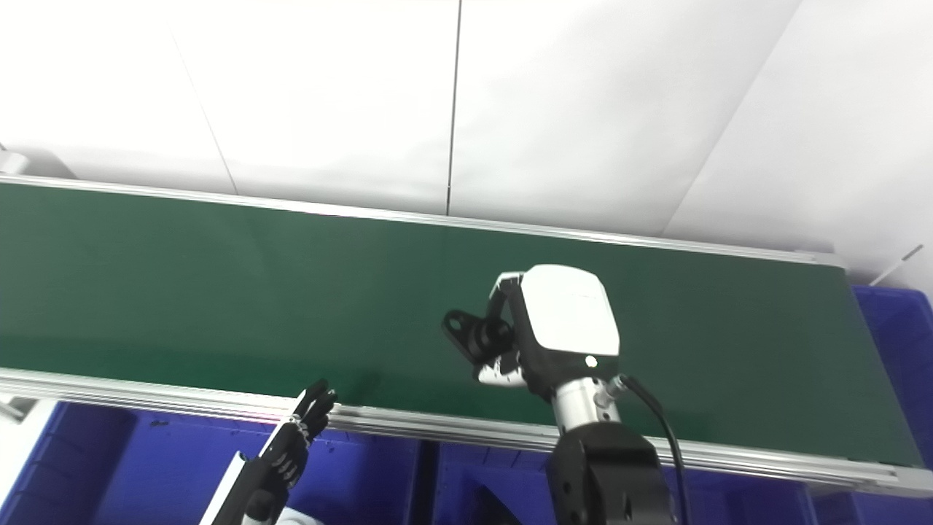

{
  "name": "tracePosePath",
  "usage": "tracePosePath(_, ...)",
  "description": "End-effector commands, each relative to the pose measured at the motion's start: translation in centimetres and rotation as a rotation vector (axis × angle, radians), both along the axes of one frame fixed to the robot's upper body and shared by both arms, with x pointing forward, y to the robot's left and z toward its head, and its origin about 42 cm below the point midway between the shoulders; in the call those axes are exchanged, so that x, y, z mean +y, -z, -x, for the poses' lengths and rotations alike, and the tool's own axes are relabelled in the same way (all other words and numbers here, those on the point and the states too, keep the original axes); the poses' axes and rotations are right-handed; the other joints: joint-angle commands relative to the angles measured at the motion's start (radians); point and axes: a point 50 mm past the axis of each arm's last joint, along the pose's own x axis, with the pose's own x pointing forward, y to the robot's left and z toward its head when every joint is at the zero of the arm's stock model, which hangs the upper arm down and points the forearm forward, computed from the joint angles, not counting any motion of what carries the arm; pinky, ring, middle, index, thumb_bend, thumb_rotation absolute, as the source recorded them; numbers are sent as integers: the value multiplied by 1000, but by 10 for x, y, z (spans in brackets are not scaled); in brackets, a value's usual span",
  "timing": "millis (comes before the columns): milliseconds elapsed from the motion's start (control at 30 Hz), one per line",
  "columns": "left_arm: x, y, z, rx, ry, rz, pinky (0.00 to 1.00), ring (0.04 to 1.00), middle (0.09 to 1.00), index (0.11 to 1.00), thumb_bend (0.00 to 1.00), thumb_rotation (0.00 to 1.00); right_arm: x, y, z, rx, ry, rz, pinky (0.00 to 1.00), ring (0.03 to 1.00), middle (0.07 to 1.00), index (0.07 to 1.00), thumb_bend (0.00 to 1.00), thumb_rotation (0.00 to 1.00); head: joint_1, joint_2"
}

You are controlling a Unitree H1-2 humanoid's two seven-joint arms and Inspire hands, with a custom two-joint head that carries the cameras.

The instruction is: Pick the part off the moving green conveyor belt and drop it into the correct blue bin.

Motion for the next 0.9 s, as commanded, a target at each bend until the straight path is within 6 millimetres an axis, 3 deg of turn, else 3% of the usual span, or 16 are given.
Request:
tracePosePath(0, 6, -13, 1, -64, 4, 24, 1000, 999, 967, 1000, 738, 1000, 1, -10, 12, -30, -26, 25, 114, 195, 302, 487, 511, 127, -34, 15)
tracePosePath(167, 16, -21, -1, -77, -9, 34, 1000, 1000, 983, 1000, 749, 1000, -6, 0, 39, 80, 5, 35, 121, 200, 312, 487, 515, 123, -96, 56)
tracePosePath(367, 24, -36, -3, -94, -11, 38, 1000, 1000, 987, 1000, 719, 1000, -14, 30, 72, 50, 28, -28, 115, 185, 289, 488, 508, 125, -145, 119)
tracePosePath(600, 33, -47, -10, -87, -5, 43, 1000, 998, 967, 1000, 698, 1000, -18, 51, 71, 158, 48, 33, 129, 205, 334, 490, 505, 126, -182, 188)
tracePosePath(667, 34, -50, -12, -89, -4, 45, 1000, 994, 962, 999, 677, 1000, -18, 56, 69, 179, 51, 49, 140, 218, 443, 488, 520, 26, -188, 195)
tracePosePath(867, 37, -55, -17, -77, -12, 59, 976, 970, 939, 979, 674, 1000, -19, 70, 62, 254, 72, 95, 132, 208, 470, 485, 528, 0, -198, 202)
